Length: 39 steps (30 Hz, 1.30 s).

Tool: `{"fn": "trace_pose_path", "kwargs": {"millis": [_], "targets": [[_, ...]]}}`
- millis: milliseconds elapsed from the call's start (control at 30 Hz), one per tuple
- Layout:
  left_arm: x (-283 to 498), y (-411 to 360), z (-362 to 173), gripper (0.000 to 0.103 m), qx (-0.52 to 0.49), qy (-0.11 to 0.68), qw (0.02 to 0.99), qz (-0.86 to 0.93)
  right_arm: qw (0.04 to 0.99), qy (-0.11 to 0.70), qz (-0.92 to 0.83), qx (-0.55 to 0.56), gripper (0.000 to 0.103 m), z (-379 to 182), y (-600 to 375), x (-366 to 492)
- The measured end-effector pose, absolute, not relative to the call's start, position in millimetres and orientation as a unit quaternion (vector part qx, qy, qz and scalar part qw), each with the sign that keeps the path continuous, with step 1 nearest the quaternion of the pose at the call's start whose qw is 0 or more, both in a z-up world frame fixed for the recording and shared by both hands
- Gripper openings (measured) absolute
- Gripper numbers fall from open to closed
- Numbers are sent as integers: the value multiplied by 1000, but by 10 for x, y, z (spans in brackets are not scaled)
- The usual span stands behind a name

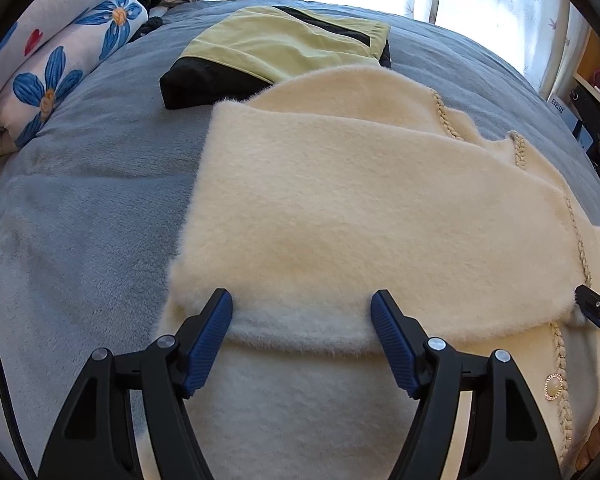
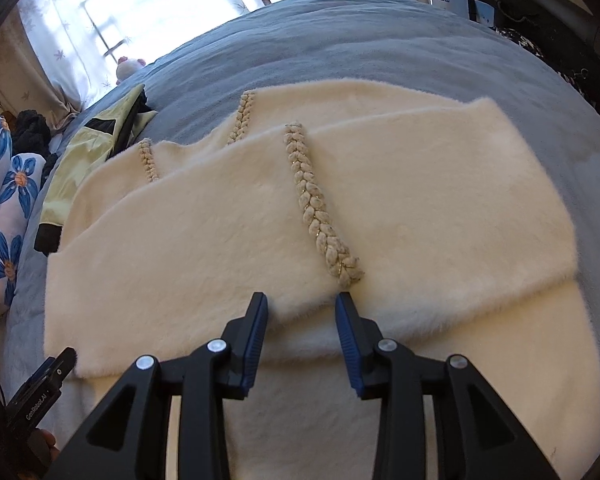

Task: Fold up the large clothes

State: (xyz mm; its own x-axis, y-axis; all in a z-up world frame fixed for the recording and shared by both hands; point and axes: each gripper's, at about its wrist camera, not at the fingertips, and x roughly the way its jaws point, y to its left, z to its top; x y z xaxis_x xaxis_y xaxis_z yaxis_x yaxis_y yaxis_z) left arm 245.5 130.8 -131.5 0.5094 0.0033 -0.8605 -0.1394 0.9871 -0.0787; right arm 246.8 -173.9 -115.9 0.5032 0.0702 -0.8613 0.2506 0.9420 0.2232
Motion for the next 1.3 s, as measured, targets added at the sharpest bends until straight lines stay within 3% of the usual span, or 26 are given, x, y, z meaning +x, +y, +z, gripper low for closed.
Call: {"fn": "trace_pose_path", "kwargs": {"millis": [200, 867, 1300], "targets": [[2311, 1333, -1170, 70, -85, 489, 866, 49, 847, 493, -39, 192, 35, -1017, -1770, 2301], [986, 1359, -39, 70, -70, 406, 910, 46, 892, 431, 7, 138, 36, -159, -1560, 1185], [219, 1362, 78, 70, -42, 390, 919, 49, 918, 386, -13, 94, 42, 129, -1731, 372]]}}
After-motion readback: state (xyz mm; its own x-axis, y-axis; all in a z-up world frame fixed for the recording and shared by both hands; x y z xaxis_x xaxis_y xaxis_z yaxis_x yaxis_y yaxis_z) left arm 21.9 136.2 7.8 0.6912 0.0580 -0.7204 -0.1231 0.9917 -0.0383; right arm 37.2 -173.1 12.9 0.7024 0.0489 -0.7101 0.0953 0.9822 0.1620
